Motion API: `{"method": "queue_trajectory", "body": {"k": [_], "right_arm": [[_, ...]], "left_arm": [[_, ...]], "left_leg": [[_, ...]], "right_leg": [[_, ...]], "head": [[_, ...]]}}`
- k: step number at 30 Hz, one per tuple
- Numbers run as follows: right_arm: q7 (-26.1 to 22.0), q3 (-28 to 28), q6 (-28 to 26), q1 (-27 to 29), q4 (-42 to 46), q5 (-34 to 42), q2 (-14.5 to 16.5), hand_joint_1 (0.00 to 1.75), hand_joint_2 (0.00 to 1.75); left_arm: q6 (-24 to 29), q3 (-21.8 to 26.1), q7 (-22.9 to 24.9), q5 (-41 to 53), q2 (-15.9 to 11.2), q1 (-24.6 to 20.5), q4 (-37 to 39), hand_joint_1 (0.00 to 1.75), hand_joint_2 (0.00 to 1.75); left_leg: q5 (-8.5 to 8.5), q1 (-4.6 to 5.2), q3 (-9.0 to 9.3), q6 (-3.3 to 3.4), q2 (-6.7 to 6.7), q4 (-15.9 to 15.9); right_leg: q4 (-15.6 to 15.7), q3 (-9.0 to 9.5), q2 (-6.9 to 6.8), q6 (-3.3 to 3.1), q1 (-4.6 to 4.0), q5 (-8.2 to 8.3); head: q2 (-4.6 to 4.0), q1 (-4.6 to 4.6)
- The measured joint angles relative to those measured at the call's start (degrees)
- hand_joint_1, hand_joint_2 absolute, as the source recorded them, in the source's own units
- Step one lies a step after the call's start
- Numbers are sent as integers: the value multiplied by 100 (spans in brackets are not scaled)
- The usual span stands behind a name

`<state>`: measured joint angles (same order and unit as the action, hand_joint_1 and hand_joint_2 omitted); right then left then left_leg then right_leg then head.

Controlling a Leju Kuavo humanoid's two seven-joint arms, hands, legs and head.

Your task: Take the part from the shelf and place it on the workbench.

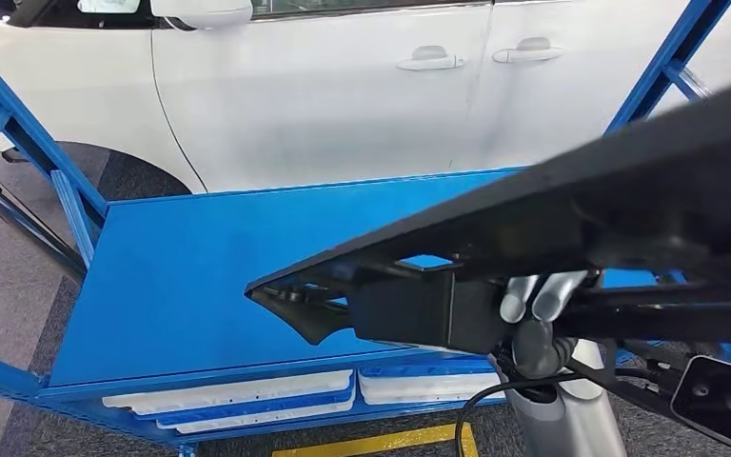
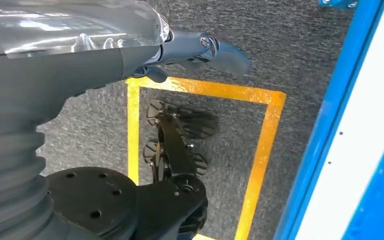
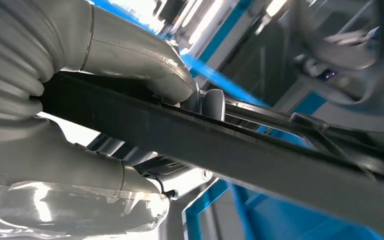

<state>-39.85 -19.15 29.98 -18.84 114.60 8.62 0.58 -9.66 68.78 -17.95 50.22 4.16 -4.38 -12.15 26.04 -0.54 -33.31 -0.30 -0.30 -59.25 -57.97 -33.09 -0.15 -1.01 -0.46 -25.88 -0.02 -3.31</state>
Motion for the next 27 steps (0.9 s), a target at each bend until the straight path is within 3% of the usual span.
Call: {"method": "queue_trajectory", "body": {"k": [4, 6, 8, 10, 11, 14, 16, 18, 20, 21, 24, 25, 26, 27], "right_arm": [[4, 3, 100, 61, 0, -3, 123, 175, 175], [4, -14, 48, 75, -11, -25, 161, 175, 175], [4, -55, -67, 89, -50, -37, 174, 175, 175], [4, -89, -165, 124, -95, -70, 174, 175, 175], [4, -96, -186, 144, -109, -103, 174, 175, 175], [4, -103, -164, 177, -146, -214, 175, 175, 175], [4, -117, -136, 196, -177, -244, 174, 175, 175], [4, -137, -128, 224, -206, -250, 174, 175, 175], [4, -163, -134, 248, -232, -254, 174, 175, 175], [4, -175, -134, 267, -241, -247, 174, 175, 175], [4, -189, -81, 370, -263, -166, 172, 175, 175], [4, -191, -50, 401, -270, -129, 171, 175, 175], [4, -192, -18, 420, -278, -89, 169, 175, 175], [4, -191, 13, 430, -283, -37, 167, 175, 175]], "left_arm": [[43, 26, 71, 21, 19, 8, 1, 0, 175], [79, 33, 144, 34, 37, -7, 2, 0, 175], [122, 33, 238, 68, 43, -21, 2, 0, 175], [158, 33, 341, 109, 58, -22, 2, 0, 175], [174, 33, 390, 125, 71, -21, 2, 0, 175], [206, 32, 495, 175, 122, -24, 2, 0, 175], [211, 31, 523, 203, 141, -29, 2, 0, 175], [212, 31, 535, 215, 149, -30, 2, 0, 175], [209, 31, 536, 234, 155, -28, 2, 0, 175], [207, 29, 536, 244, 155, -26, 2, 0, 175], [205, 27, 558, 253, 157, -29, 2, 0, 175], [209, 27, 579, 253, 158, -28, 2, 0, 175], [216, 27, 605, 253, 158, -28, 2, 0, 175], [228, 27, 632, 256, 158, -29, 2, 0, 175]], "left_leg": [[-81, -1, 10, 126, -3, 103], [-137, -25, -18, 182, 6, 135], [-176, -23, -78, 204, 9, 130], [-217, -23, -153, 195, 9, 112], [-237, -24, -187, 186, 8, 101], [-301, -19, -248, 125, -4, 83], [-358, -16, -273, 52, -6, 89], [-423, -23, -296, -26, -8, 112], [-292, -37, -365, -81, -7, 0], [-88, -42, -448, -98, -6, -211], [660, -49, -743, -128, 0, -1271], [762, -49, -726, -130, 0, -1456], [761, -48, -595, -123, 0, -1417], [676, -47, -341, -106, 0, -1136]], "right_leg": [[-69, -41, 12, 113, 5, -41], [-430, -176, 18, 178, 29, -340], [-1158, -452, 17, 237, 70, -771], [-1597, -586, 16, 275, 109, -930], [-1488, -495, 16, 282, 125, -847], [-351, 164, 19, 253, 133, -409], [19, 334, 30, 203, 95, -299], [29, 282, 35, 129, 78, -219], [71, 216, 13, 40, 94, -110], [94, 164, -1, 0, 101, -47], [86, -48, -23, -56, 57, 111], [75, -126, -26, -59, 42, 164], [61, -202, -26, -57, 29, 214], [46, -273, -24, -50, 18, 260]], "head": [[0, 0], [0, 1], [0, 1], [0, 1], [0, 1], [0, 1], [0, 1], [0, 1], [0, 1], [0, 0], [0, -1], [0, -1], [0, -1], [0, -1]]}}
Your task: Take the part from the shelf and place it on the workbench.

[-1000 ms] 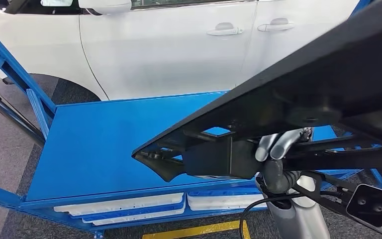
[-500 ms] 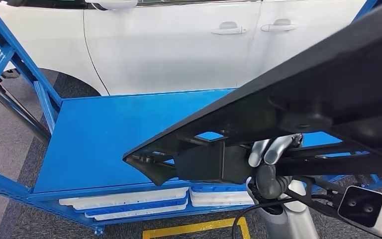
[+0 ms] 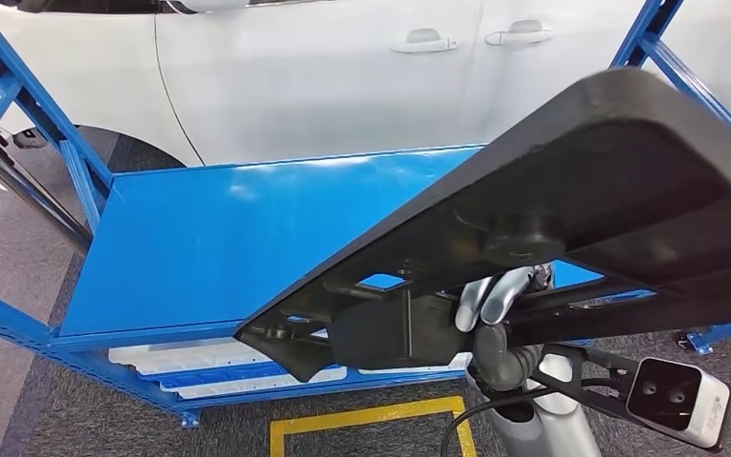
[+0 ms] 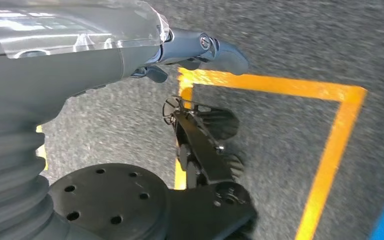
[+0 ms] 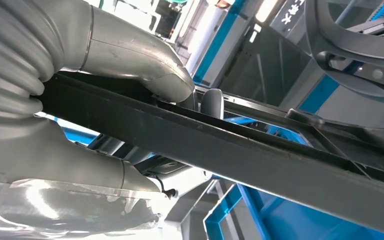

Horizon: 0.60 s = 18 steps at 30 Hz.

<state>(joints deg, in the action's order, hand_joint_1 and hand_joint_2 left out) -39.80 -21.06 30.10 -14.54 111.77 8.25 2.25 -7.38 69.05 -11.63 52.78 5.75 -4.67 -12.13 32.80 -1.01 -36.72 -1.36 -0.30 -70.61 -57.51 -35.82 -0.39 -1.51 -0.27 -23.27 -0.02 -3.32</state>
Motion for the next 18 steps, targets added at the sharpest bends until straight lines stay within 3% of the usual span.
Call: {"method": "queue_trajectory", "body": {"k": [2, 3, 4, 7, 8, 9, 11, 12, 13, 14, 15, 16, 18], "right_arm": [[-1, 12, 51, 2, -7, 118, -7, 175, 175], [-1, 24, 74, 0, -12, 176, -13, 175, 175], [-1, 40, 92, -1, -18, 217, -20, 175, 175], [-1, 92, 128, 0, -35, 260, -51, 175, 175], [-1, 108, 137, 1, -37, 263, -66, 175, 175], [-1, 122, 144, 1, -38, 266, -81, 175, 175], [-1, 148, 150, 5, -43, 273, -109, 175, 175], [-1, 158, 155, 10, -49, 280, -120, 175, 175], [-2, 167, 164, 15, -56, 291, -132, 175, 175], [-2, 180, 185, 23, -65, 311, -144, 175, 175], [-2, 197, 220, 32, -71, 330, -155, 175, 175], [-2, 224, 270, 42, -74, 346, -165, 175, 175], [-2, 307, 393, 67, -68, 358, -174, 175, 175]], "left_arm": [[36, -2, 49, 25, 0, -16, 0, 0, 175], [56, -3, 68, 43, 2, -25, 0, 0, 175], [73, -4, 86, 63, 5, -31, 0, 0, 175], [102, -7, 117, 93, 25, -20, 2, 0, 175], [106, -7, 120, 97, 34, -23, 2, 0, 175], [108, -7, 120, 100, 43, -30, 3, 0, 175], [109, -8, 120, 103, 48, -42, 2, 0, 175], [110, -9, 121, 107, 48, -40, 2, 0, 175], [115, -10, 123, 113, 48, -37, 2, 0, 175], [124, -13, 126, 123, 47, -36, 2, 0, 175], [138, -19, 129, 140, 46, -35, 2, 0, 175], [154, -27, 131, 157, 45, -34, 2, 0, 175], [178, -52, 125, 197, 34, -34, 2, 0, 175]], "left_leg": [[-184, 20, 606, 62, -1, 850], [-243, 38, 790, 100, -4, 1155], [-269, 60, 864, 138, -8, 1305], [-414, 76, 791, 237, 1, 1341], [-486, 61, 743, 275, 15, 1356], [-568, 44, 677, 307, 30, 1374], [-708, 37, 510, 343, 46, 1377], [-775, 38, 419, 339, 49, 1372], [-840, 39, 327, 331, 52, 1364], [-903, 39, 235, 320, 53, 1354], [-963, 38, 148, 305, 54, 1342], [-1016, 37, 71, 289, 53, 1327], [-1111, 45, -39, 239, 44, 1292]], "right_leg": [[-36, -104, 2, 32, -16, 84], [-49, -136, 2, 60, -20, 121], [-57, -153, 0, 93, -17, 160], [-39, -184, 14, 194, 1, 262], [-98, -229, 28, 226, 4, 174], [-260, -302, 40, 260, 12, -23], [-911, -500, 48, 322, 47, -632], [-1298, -574, 46, 349, 65, -858], [-1590, -591, 45, 370, 80, -954], [-1710, -519, 43, 383, 94, -915], [-1617, -344, 43, 387, 106, -781], [-1323, -71, 42, 382, 115, -638], [-456, 577, 46, 335, 105, -611]], "head": [[0, 0], [0, -1], [0, -1], [0, -1], [0, -1], [0, 0], [0, 1], [0, 0], [0, 0], [0, 0], [0, 0], [0, 0], [0, -2]]}}
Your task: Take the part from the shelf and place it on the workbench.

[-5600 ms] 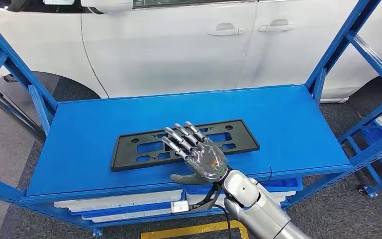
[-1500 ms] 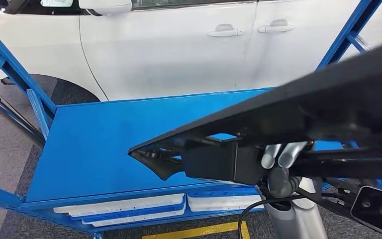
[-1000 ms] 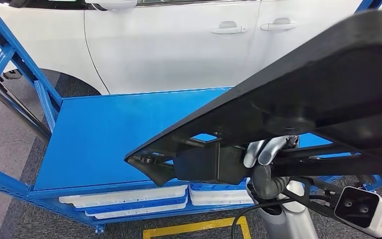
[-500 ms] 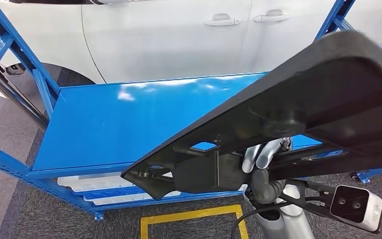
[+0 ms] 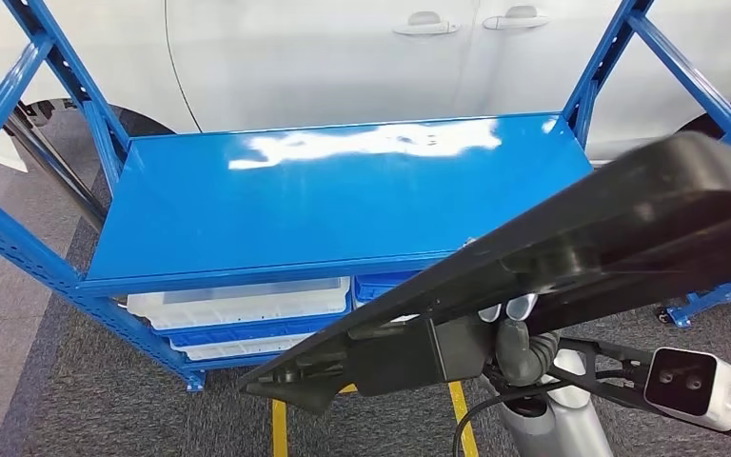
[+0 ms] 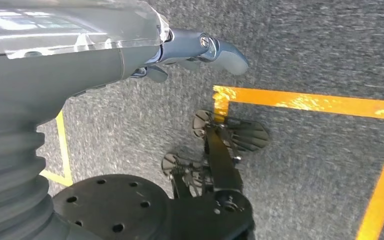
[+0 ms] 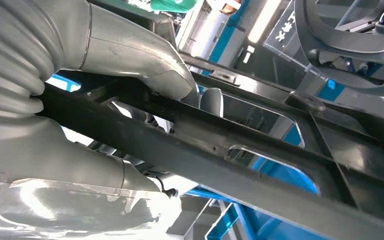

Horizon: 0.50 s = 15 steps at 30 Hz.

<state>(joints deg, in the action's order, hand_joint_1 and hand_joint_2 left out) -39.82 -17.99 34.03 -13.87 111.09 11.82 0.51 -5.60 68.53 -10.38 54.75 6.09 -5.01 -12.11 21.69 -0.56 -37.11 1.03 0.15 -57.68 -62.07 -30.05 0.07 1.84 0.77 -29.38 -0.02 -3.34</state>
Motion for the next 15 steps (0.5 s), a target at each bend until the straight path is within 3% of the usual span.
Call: {"method": "queue_trajectory", "body": {"k": [2, 4, 5, 6, 7, 9, 10, 11, 12, 13, 15], "right_arm": [[-3, 104, 79, 55, 18, -6, -2, 175, 175], [-5, 183, 95, 124, 38, -18, -3, 175, 175], [-4, 211, 101, 156, 51, -22, -3, 175, 175], [-4, 238, 119, 194, 71, -26, 1, 175, 175], [-4, 272, 151, 235, 95, -28, 8, 175, 175], [-4, 348, 233, 302, 130, -34, 24, 175, 175], [-3, 389, 272, 332, 136, -36, 29, 175, 175], [-3, 428, 308, 356, 137, -33, 30, 175, 175], [-2, 469, 349, 376, 136, -26, 30, 175, 175], [-2, 513, 392, 387, 135, -19, 30, 175, 175], [-2, 599, 473, 388, 135, -15, 32, 175, 175]], "left_arm": [[9, -35, -15, 38, -31, 0, 0, 0, 175], [13, -66, -27, 67, -79, 5, 0, 0, 175], [14, -73, -34, 77, -105, 8, 0, 0, 175], [13, -78, -41, 82, -128, 13, 0, 0, 175], [13, -80, -50, 79, -149, 15, 0, 0, 175], [14, -80, -64, 58, -179, 11, 0, 0, 175], [16, -80, -70, 47, -191, 5, 0, 0, 175], [18, -79, -74, 43, -202, 0, 0, 0, 175], [20, -79, -76, 40, -213, -3, 0, 0, 175], [21, -79, -77, 38, -222, -7, 0, 0, 175], [22, -79, -79, 38, -248, -27, -2, 0, 175]], "left_leg": [[-103, 0, -28, -70, -10, 6], [-192, -13, -37, -144, -16, 38], [-133, -21, -69, -172, -19, -2], [49, -26, -126, -194, -22, -136], [342, -32, -206, -210, -23, -396], [957, -34, -379, -234, -23, -1158], [1093, -34, -414, -243, -22, -1499], [1076, -33, -378, -244, -22, -1693], [950, -32, -248, -235, -22, -1696], [792, -30, -11, -215, -22, -1482], [720, -11, 660, -150, -23, -640]], "right_leg": [[511, 322, 9, -78, -39, -101], [565, 287, 1, -168, -53, -28], [575, 240, -13, -217, -47, 28], [588, 180, -27, -268, -37, 98], [598, 100, -39, -307, -29, 177], [587, -90, -45, -345, -50, 328], [577, -193, -46, -346, -62, 401], [561, -295, -47, -343, -71, 469], [539, -398, -47, -336, -78, 533], [512, -497, -46, -325, -84, 591], [448, -651, -47, -291, -98, 690]], "head": [[0, 0], [0, 2], [0, 1], [0, 1], [0, 1], [0, 1], [0, 1], [0, 0], [0, 0], [0, 0], [0, 1]]}}
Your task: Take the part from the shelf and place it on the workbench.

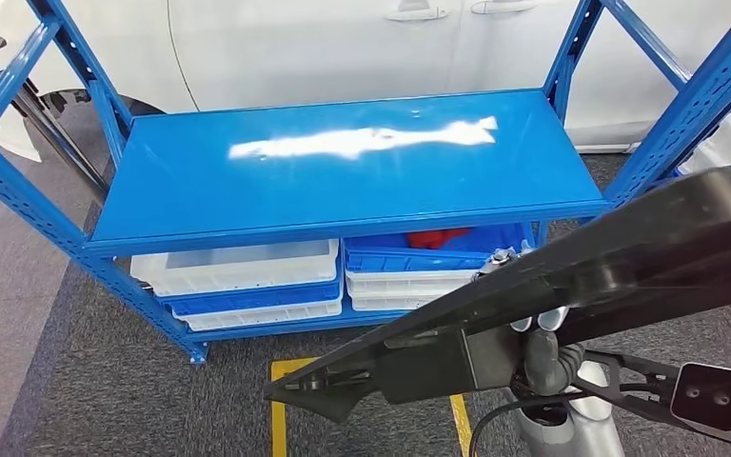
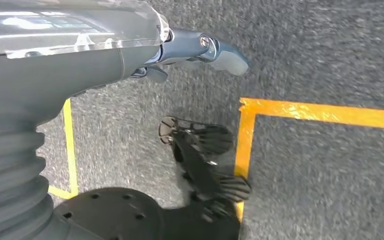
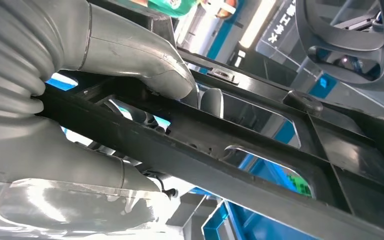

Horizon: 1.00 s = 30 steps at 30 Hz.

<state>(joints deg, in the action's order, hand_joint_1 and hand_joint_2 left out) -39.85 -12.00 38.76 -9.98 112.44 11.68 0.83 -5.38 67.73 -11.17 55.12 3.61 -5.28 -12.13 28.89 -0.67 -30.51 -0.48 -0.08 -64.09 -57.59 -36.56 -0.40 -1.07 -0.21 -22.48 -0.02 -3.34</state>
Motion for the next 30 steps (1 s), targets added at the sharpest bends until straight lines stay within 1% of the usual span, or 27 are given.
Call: {"method": "queue_trajectory", "body": {"k": [1, 2, 3, 4, 5, 6, 7, 9, 10, 11, 12, 13, 14, 15, 16, 17, 18, 20, 21, 22, 24, 25, 26, 27, 28, 29, 30], "right_arm": [[0, 34, 15, -4, -1, -7, 2, 175, 175], [0, 56, 9, -10, -2, -16, 4, 175, 175], [0, 70, -20, -16, -3, -28, 5, 175, 175], [0, 78, -66, -19, -5, -39, 5, 175, 175], [-1, 83, -117, -20, -4, -47, 5, 175, 175], [-1, 88, -164, -18, -2, -51, 5, 175, 175], [-1, 94, -198, -15, 1, -54, 4, 175, 175], [0, 107, -225, -6, 7, -50, 1, 175, 175], [0, 113, -225, -1, 8, -44, -1, 175, 175], [0, 117, -220, 2, 8, -38, -2, 175, 175], [0, 120, -213, 3, 8, -32, -2, 175, 175], [0, 121, -207, 3, 8, -28, -2, 175, 175], [0, 121, -204, 0, 8, -27, -2, 175, 175], [0, 121, -204, -8, 8, -26, -2, 175, 175], [0, 121, -206, -19, 8, -20, -2, 175, 175], [-1, 121, -207, -32, 8, -12, -2, 175, 175], [-1, 121, -209, -43, 8, -2, -2, 175, 175], [-1, 120, -228, -67, 4, 18, -2, 175, 175], [-1, 117, -264, -88, 2, 28, -3, 175, 175], [0, 110, -318, -110, -2, 41, -4, 175, 175], [0, 86, -457, -143, -5, 67, -12, 175, 175], [0, 69, -514, -147, -5, 76, -22, 175, 175], [0, 51, -557, -146, -5, 81, -36, 175, 175], [0, 37, -582, -143, -5, 81, -52, 175, 175], [0, 28, -590, -140, -1, 77, -66, 175, 175], [0, 25, -581, -136, 8, 72, -76, 175, 175], [-1, 25, -553, -134, 22, 62, -81, 175, 175]], "left_arm": [[-3, 0, -4, 5, -11, -16, -1, 0, 175], [-6, -1, -11, 15, -21, -29, -2, 0, 175], [-10, -3, -20, 32, -26, -37, -2, 0, 175], [-13, -6, -26, 51, -29, -35, -2, 0, 175], [-13, -9, -31, 67, -31, -32, -1, 0, 175], [-13, -12, -32, 80, -34, -30, -1, 0, 175], [-13, -14, -32, 86, -36, -30, -1, 0, 175], [-13, -15, -32, 89, -41, -35, -1, 0, 175], [-11, -15, -31, 85, -43, -35, -1, 0, 175], [-7, -15, -25, 78, -44, -34, -1, 0, 175], [1, -15, -14, 70, -44, -32, -1, 0, 175], [10, -14, 2, 61, -44, -31, -1, 0, 175], [19, -14, 18, 52, -44, -30, -1, 0, 175], [27, -13, 31, 43, -42, -30, -1, 0, 175], [33, -13, 43, 34, -40, -31, -1, 0, 175], [43, -13, 54, 28, -39, -32, -1, 0, 175], [58, -13, 65, 25, -38, -31, -1, 0, 175], [100, -12, 84, 24, -39, -29, -1, 0, 175], [122, -12, 89, 25, -40, -28, -1, 0, 175], [144, -10, 91, 23, -41, -28, -1, 0, 175], [183, -9, 90, 21, -44, -27, -1, 0, 175], [197, -8, 80, 19, -47, -27, -1, 0, 175], [207, -7, 61, 16, -50, -26, -1, 0, 175], [214, -6, 32, 12, -55, -25, -1, 0, 175], [226, -4, -8, 7, -60, -25, -2, 0, 175], [243, -3, -47, -1, -67, -27, -2, 0, 175], [258, -1, -83, -14, -73, -29, -3, 0, 175]], "left_leg": [[70, 14, 263, 26, -1, 386], [149, 33, 417, 50, -4, 641], [172, 48, 460, 68, -6, 761], [132, 41, 426, 95, -3, 779], [66, 35, 383, 132, 8, 791], [-7, 23, 325, 172, 22, 803], [-86, 11, 252, 205, 36, 815], [-234, 15, 73, 235, 50, 804], [-303, 16, -26, 230, 52, 796], [-367, 17, -128, 221, 53, 784], [-424, 16, -229, 208, 54, 770], [-472, 16, -320, 193, 54, 755], [-521, 16, -393, 176, 55, 736], [-564, 23, -449, 154, 53, 714], [-604, 31, -488, 127, 52, 696], [-644, 34, -509, 95, 52, 686], [-682, 34, -521, 58, 52, 687], [-713, 18, -544, -13, 53, 678], [-621, 10, -590, -39, 50, 584], [-443, 5, -675, -61, 47, 375], [45, -4, -934, -98, 44, -342], [213, -6, -1047, -117, 45, -703], [274, -7, -1088, -131, 45, -920], [222, -9, -1019, -138, 45, -919], [85, -13, -836, -138, 46, -684], [-72, -17, -578, -130, 46, -285], [-169, -14, -319, -111, 44, 113]], "right_leg": [[-24, -45, -5, 28, -5, 48], [-34, -69, -12, 61, -5, 96], [-32, -83, -19, 97, -2, 148], [-24, -95, -19, 135, 8, 196], [-50, -121, -7, 169, 18, 157], [-155, -169, 8, 200, 27, 8], [-363, -239, 22, 230, 38, -245], [-1050, -403, 32, 281, 65, -850], [-1393, -451, 32, 304, 78, -998], [-1615, -439, 31, 320, 89, -999], [-1663, -346, 31, 327, 98, -870], [-1515, -162, 31, 322, 105, -684], [-1194, 115, 31, 303, 104, -550], [-762, 441, 30, 271, 91, -535], [-353, 720, 29, 236, 78, -603], [-49, 913, 28, 197, 59, -700], [123, 1001, 27, 160, 39, -772], [183, 981, 18, 71, 43, -725], [195, 956, 10, 19, 52, -680], [209, 923, 1, -24, 62, -631], [204, 832, -8, -69, 55, -557], [196, 786, -9, -70, 49, -527], [182, 744, -9, -65, 47, -504], [163, 707, -9, -56, 47, -487], [139, 678, -8, -46, 49, -478], [108, 655, -9, -32, 52, -479], [77, 629, -10, -13, 47, -483]], "head": [[0, 0], [0, 0], [0, 1], [0, 1], [0, 1], [0, 2], [0, 2], [0, 2], [0, 2], [0, 2], [0, 1], [0, 1], [0, 0], [0, 0], [0, 1], [0, 1], [0, 1], [0, 0], [0, 0], [0, 0], [0, 0], [0, -1], [0, -1], [0, -1], [0, -1], [0, -1], [0, -1]]}}
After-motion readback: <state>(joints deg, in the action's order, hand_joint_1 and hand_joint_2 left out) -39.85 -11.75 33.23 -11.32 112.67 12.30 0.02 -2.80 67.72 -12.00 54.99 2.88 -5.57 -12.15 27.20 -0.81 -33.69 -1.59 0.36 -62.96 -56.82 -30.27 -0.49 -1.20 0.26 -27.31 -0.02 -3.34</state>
